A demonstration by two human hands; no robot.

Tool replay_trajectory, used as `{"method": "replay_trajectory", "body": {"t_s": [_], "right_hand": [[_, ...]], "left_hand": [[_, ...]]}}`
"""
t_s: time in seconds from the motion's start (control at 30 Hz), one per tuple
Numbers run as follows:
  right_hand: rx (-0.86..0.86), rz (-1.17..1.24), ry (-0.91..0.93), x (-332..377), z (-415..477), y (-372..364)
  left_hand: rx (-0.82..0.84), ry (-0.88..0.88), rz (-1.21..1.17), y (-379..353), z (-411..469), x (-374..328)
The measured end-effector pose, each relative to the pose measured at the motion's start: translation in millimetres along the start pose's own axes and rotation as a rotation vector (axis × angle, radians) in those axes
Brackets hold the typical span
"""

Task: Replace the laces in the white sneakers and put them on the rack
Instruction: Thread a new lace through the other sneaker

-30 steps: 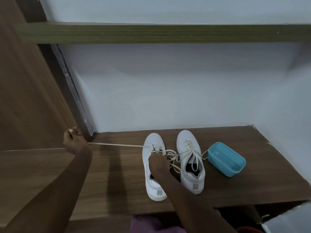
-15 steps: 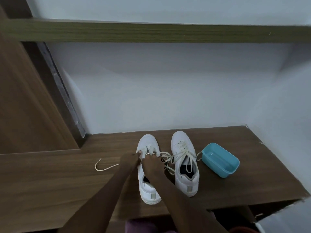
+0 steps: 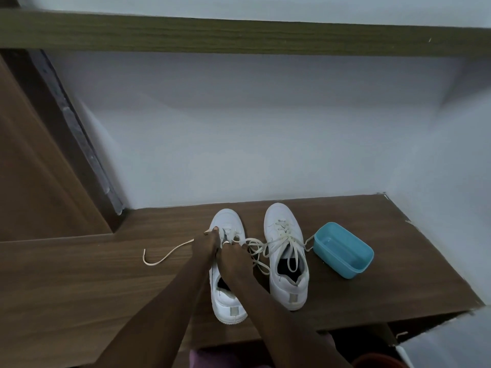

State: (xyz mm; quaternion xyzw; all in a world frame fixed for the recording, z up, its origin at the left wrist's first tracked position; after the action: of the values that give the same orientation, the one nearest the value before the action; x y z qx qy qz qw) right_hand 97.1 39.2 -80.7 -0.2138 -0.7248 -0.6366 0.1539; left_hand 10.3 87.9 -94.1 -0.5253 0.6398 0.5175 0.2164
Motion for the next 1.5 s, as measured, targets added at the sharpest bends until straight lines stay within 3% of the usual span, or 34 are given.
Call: {"method": "replay_trajectory", "body": {"t_s": [0.33,0.5,0.63,0.73,0.87,1.2,1.3,1.4,1.5], "right_hand": [[-0.005,0.018,-0.048,-3.4,4.0,-1.6],[0.003,0.020,-0.041,-4.3,5.3,-4.2],[-0.001,0.021,-0.039,-4.3,6.0,-3.6],[0.006,0.011,-0.023,-4.3,5.2,-3.6],[-0.010,-0.012,-0.006,-4.5,5.6,-4.6],[-0.009,-0.131,0.009,-4.5,10.0,-11.5],[0.006,-0.163,0.006,-5.2,9.3,-11.7],[0.015,-0.191,0.005,-7.4,11.3,-15.5],[0.019,-0.175,0.020,-7.6,15.0,-21.6]], "left_hand": [[-0.109,-0.007,-0.284,-6.6,8.5,11.4],[0.058,-0.049,-0.514,-15.5,13.7,18.4],[-0.035,-0.124,-0.232,-8.0,18.8,17.7],[-0.135,-0.322,0.093,0.4,14.2,7.8],[-0.221,-0.413,0.156,11.3,15.2,6.2],[-0.367,-0.252,0.518,47.8,19.0,0.9],[-0.479,-0.053,0.479,84.9,24.6,13.5],[-0.518,-0.028,0.451,114.0,32.6,21.0],[-0.675,0.008,0.287,141.4,21.7,21.9]]}}
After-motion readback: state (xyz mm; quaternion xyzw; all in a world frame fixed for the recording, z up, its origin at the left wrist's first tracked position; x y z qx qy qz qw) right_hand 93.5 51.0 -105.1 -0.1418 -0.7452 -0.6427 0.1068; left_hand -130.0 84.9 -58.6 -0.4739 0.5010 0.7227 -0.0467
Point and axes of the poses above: each hand's wrist, its own z-axis towards the middle knuckle, its own y-axis out of the back of the hand, x = y × z, the point moved 5 cm from there along z, towards the middle knuckle, and after that the axes turned 3 degrees about z, right-handed, at the moved point
